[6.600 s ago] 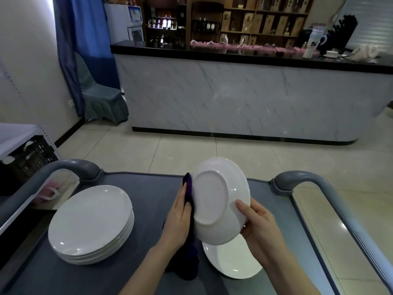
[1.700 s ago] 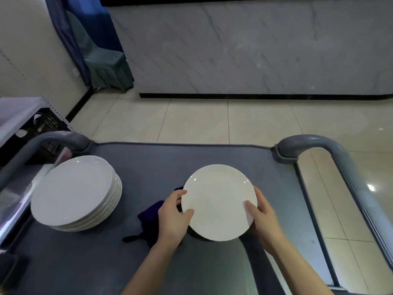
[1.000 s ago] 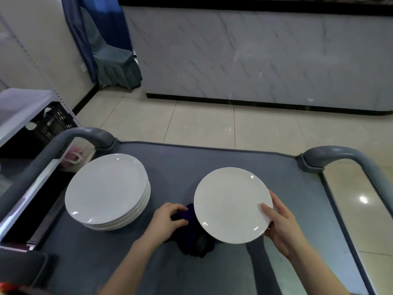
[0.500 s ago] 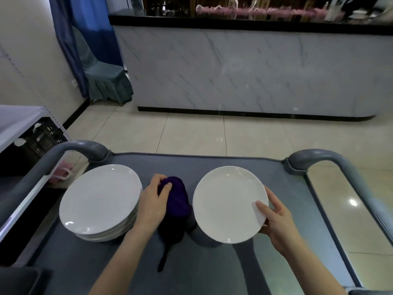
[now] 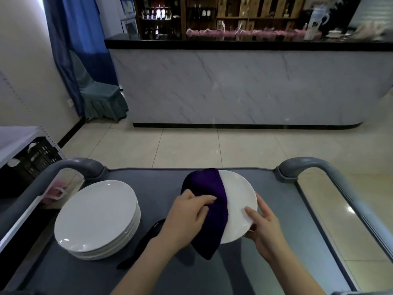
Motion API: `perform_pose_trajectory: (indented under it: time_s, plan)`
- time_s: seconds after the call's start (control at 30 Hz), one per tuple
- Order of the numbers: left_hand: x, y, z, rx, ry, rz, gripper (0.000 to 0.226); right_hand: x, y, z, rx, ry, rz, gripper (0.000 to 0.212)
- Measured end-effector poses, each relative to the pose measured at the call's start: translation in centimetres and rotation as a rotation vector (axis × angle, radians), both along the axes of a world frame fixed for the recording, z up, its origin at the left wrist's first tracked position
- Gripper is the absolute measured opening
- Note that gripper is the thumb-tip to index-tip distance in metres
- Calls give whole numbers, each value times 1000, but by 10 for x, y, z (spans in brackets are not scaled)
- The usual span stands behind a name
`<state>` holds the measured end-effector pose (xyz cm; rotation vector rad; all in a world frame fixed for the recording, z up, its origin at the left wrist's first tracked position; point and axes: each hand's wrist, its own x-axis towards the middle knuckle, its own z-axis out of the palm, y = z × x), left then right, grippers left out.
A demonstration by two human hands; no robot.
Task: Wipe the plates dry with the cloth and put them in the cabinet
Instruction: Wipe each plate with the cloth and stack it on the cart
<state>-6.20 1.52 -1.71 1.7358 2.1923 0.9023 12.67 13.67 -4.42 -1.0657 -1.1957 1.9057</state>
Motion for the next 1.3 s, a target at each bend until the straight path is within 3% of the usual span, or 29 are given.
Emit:
perform_pose_trajectory:
  time_s: [0.07, 0.2, 0.5, 0.8, 0.9, 1.1, 1.3]
  plan:
    - [-7, -3, -3, 3, 105, 18, 51, 0, -2, 4, -4, 15, 16, 47]
    - [13, -5, -14, -240, 233, -89, 66, -6, -7, 16, 45, 64, 70, 44]
    - [37, 21, -10, -141, 231, -180, 62, -15, -19, 29, 58, 96, 177, 41]
    - [-29, 32, -19, -143, 71, 110, 68, 1, -11, 41, 105, 119, 95, 48]
    - [-17, 12, -21, -97, -15, 80, 68, 2, -1, 52, 134, 143, 53, 48]
    - [46, 0, -11, -78, 158, -28, 60, -13, -11, 53, 87, 177, 89, 49]
    - [38, 24, 6, -31, 151, -153, 58, -18, -29, 46, 52, 175, 171, 50]
